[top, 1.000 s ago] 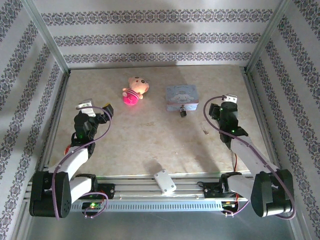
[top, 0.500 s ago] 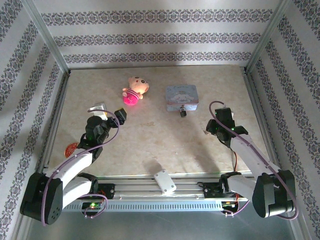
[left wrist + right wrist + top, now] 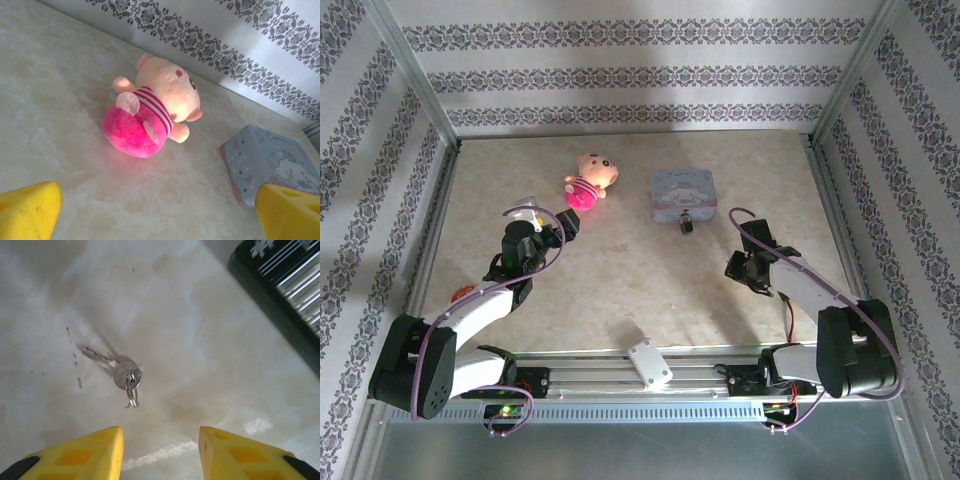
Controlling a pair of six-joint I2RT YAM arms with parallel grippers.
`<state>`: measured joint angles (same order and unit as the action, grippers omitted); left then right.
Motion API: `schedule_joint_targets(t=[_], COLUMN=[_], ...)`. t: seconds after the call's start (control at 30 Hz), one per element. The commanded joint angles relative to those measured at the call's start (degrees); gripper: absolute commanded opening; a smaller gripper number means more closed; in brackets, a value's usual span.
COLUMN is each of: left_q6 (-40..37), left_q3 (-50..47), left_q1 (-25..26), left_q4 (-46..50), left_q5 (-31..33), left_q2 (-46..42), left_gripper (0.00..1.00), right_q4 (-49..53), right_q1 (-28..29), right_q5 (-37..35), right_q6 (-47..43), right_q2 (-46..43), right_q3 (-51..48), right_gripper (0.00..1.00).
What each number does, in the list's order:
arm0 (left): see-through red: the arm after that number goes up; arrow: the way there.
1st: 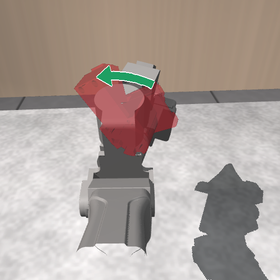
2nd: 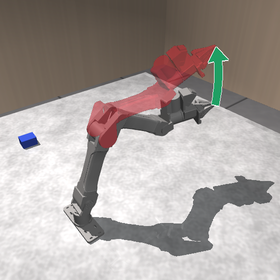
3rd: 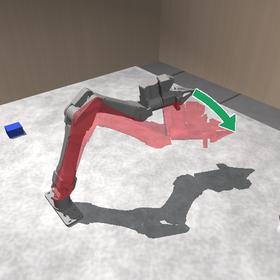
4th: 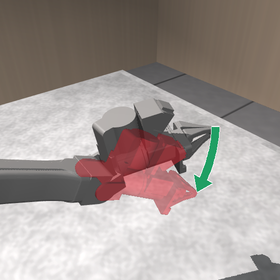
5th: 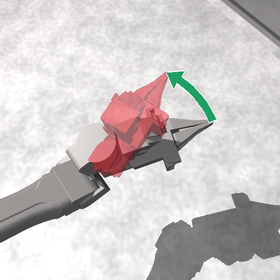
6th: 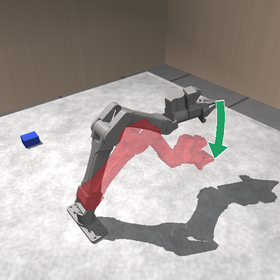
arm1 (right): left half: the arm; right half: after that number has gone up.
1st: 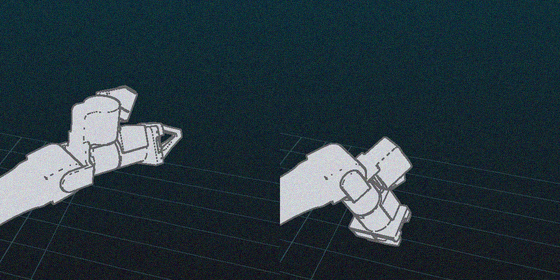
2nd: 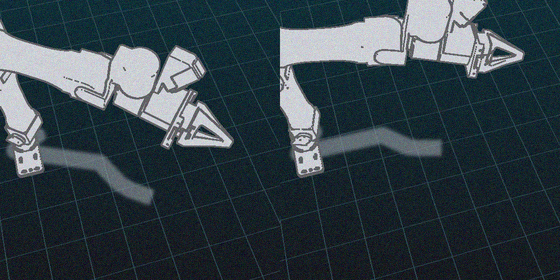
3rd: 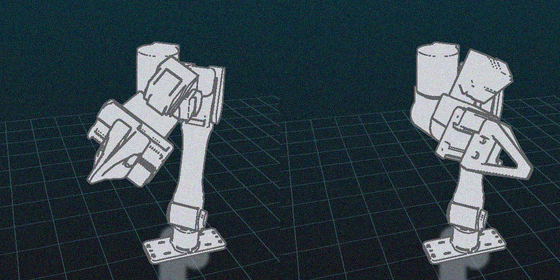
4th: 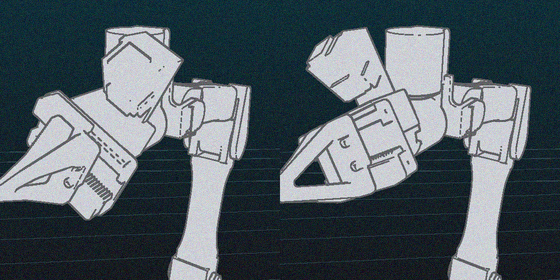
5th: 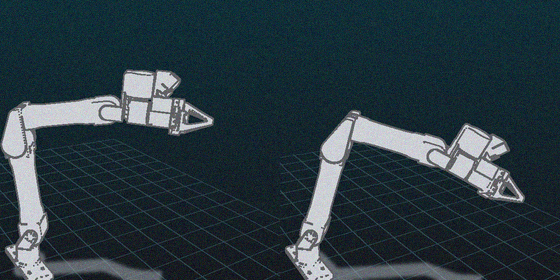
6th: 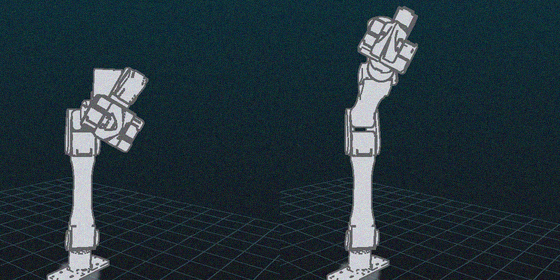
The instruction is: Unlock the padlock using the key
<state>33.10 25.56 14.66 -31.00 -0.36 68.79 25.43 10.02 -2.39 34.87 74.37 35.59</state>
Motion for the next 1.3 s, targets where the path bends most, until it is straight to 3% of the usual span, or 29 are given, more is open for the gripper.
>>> schedule_joint_targets(t=[0.0,0.4,0.8,1.03,1.27], left_q6=[0.7,0.6,0.8,0.9,0.0], left_q3=[1.4,1.6,1.5,1.5,4.6], left_q1=[0.5,0.5,0.4,0.5,0.5], left_q4=[-2.5,-0.9,0.3,0.9,6.8], left_q5=[0.1,-0.3,-0.4,-0.5,-0.9], left_q2=[-0.1,-0.7,-1.4,-1.7,-1.8], left_gripper=[0.99,0.99,0.99,0.99,0.99], right_q4=[0.0,-1.0,-1.3,-1.9,-2.7], right_q1=[0.5,0.5,0.4,0.3,0.7], right_q5=[1.2,-1.0,-3.0,-3.2,-1.8], right_q6=[1.2,-0.2,-1.9,-1.4,-2.6], right_q2=[2.0,5.4,11.5,13.8,9.9], right_q3=[1.6,4.8,8.4,8.5,8.1], right_gripper=[0.42,0.39,0.29,0.14,0.00])
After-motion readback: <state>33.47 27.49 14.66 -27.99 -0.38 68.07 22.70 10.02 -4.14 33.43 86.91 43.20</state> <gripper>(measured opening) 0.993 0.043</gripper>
